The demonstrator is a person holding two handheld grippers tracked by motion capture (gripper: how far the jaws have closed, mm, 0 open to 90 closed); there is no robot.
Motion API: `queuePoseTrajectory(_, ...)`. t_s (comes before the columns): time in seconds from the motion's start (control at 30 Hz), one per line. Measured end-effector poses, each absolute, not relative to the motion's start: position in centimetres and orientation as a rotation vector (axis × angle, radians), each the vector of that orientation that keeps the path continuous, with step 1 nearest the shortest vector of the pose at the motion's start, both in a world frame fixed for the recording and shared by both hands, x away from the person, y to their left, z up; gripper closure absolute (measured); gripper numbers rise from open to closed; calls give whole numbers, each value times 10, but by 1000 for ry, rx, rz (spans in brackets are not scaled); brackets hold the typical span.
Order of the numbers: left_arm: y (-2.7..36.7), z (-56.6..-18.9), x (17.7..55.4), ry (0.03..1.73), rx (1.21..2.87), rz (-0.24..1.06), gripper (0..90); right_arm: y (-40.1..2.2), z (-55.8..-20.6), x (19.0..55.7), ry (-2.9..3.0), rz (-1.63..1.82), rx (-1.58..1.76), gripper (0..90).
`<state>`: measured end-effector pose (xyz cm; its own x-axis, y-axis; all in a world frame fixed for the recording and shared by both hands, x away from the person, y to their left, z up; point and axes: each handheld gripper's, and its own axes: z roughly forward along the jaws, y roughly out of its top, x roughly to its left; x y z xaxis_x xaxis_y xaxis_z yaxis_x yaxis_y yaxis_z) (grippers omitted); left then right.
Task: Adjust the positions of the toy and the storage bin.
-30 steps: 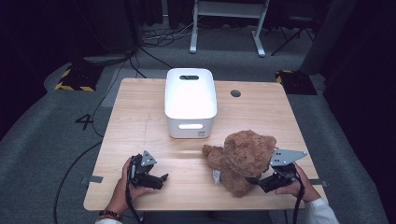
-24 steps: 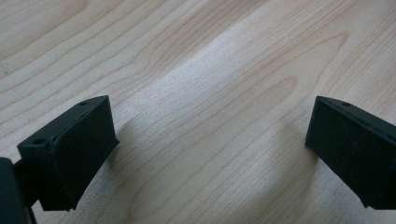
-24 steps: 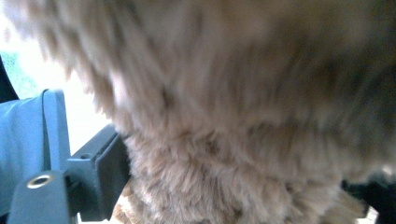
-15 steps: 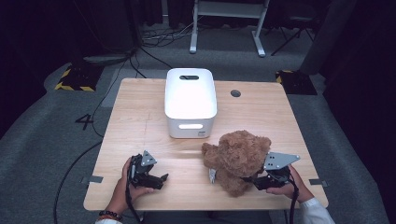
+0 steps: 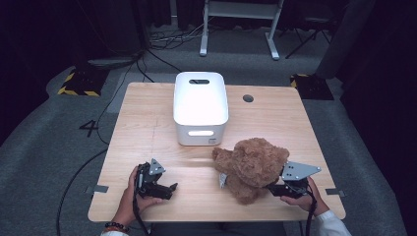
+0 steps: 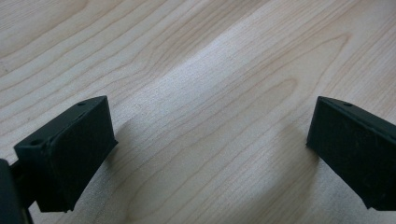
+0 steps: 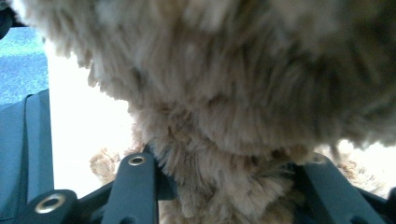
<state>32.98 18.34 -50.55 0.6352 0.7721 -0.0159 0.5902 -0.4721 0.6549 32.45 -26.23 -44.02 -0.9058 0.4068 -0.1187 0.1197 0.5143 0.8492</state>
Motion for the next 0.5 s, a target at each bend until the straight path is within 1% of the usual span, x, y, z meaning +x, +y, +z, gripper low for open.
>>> queuePoseTrajectory(0.2, 183, -506, 330, 1062, 2223, 375, 4, -273, -441, 326, 2418, 1325, 505, 605)
queuePoseTrajectory(0.5, 182, -506, 328, 1093, 2208, 386, 3, -307, -441, 330, 2352, 1293, 653, 604)
